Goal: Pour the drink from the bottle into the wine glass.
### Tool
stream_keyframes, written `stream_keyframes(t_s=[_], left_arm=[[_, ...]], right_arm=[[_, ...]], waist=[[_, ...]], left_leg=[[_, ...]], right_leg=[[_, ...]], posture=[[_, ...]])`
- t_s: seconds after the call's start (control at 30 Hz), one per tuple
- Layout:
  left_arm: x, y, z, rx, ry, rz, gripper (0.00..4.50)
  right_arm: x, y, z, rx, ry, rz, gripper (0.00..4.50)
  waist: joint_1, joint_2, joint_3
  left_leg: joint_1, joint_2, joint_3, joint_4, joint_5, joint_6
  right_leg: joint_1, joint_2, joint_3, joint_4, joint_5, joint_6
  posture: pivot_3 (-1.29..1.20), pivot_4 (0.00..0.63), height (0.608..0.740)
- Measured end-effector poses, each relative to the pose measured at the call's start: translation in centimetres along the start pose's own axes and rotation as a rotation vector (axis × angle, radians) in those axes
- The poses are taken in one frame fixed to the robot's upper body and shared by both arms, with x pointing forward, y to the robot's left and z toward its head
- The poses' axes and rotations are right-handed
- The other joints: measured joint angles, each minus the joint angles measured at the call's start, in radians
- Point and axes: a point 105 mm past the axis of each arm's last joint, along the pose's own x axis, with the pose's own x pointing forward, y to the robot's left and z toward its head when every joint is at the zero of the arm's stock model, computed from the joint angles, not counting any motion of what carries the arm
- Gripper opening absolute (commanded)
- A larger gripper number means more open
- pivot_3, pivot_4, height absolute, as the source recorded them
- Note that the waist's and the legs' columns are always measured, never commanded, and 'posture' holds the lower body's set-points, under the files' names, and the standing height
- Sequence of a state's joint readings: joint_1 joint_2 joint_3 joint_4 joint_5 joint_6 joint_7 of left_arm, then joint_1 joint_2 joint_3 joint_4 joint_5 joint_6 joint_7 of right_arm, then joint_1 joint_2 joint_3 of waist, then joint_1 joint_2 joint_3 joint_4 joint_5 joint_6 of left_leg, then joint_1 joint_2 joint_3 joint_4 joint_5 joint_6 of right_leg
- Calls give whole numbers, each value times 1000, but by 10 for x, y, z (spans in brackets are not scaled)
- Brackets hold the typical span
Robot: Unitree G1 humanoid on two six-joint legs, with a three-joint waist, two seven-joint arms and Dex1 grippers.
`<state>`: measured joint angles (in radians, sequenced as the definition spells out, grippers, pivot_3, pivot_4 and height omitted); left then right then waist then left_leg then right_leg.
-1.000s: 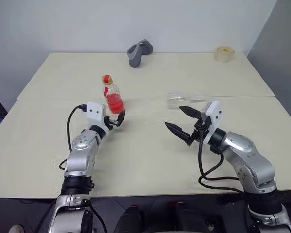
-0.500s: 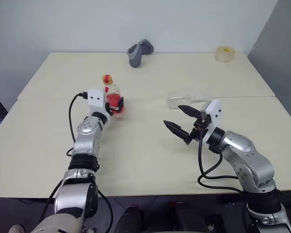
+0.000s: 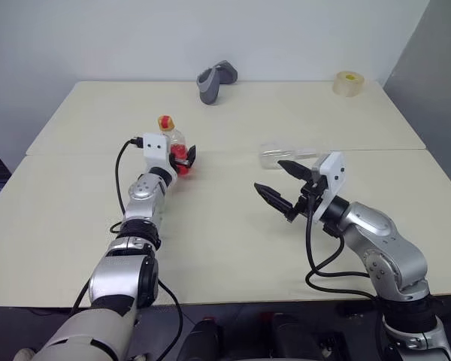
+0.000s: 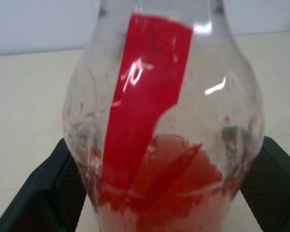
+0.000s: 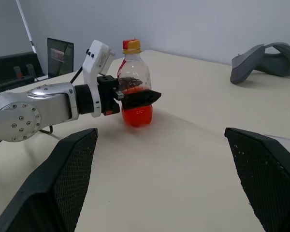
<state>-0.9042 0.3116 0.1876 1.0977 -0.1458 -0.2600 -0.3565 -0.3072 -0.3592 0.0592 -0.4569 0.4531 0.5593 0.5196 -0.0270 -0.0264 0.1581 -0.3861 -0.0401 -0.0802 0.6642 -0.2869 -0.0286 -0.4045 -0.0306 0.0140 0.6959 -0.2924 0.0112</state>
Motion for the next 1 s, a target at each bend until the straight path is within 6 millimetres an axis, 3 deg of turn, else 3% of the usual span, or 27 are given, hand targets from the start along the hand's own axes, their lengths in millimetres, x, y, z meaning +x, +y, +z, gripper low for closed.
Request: stream_keyframes(t_s=[0.1,0.17,0.5,0.63,0.77,1.0], left_arm=[[0,0,-1,-7,-1,-3,2553],[0,1,-1,-12,-3,-1,2254],[-1,-4,0,-1,2,-54,2076],[-2,-34,2,28,21,-271,2074],[-8,-82,12,80,22,-560,2054],[-19,-120,23,93,0,-788,2053]], right_arm=[[0,-1,1,-6,0,-4,4500],[0,-2,3,-12,-5,-4,4500],[10,-8,7,-29,-8,-12,4500],[32,-13,17,-42,-23,7,4500],[59,-14,32,-54,-41,50,4500],[81,-20,34,-34,-10,91,4500]], waist=[[-1,0,0],[-1,0,0],[-1,0,0],[-4,0,0],[-5,0,0],[-5,0,0]], left_leg=[[0,0,0,0,0,0],[0,0,0,0,0,0],[0,0,0,0,0,-1],[0,0,0,0,1,-1],[-1,0,0,0,1,-1],[-1,0,0,1,1,-1]], right_leg=[[0,0,0,0,0,0],[0,0,0,0,0,0],[-1,0,0,1,0,0],[-1,0,0,1,0,0],[-1,0,1,1,0,0],[-2,0,1,1,0,0]], posture=[[0,150,740],[0,150,740],[0,150,740],[0,150,740],[0,150,740],[0,150,740]])
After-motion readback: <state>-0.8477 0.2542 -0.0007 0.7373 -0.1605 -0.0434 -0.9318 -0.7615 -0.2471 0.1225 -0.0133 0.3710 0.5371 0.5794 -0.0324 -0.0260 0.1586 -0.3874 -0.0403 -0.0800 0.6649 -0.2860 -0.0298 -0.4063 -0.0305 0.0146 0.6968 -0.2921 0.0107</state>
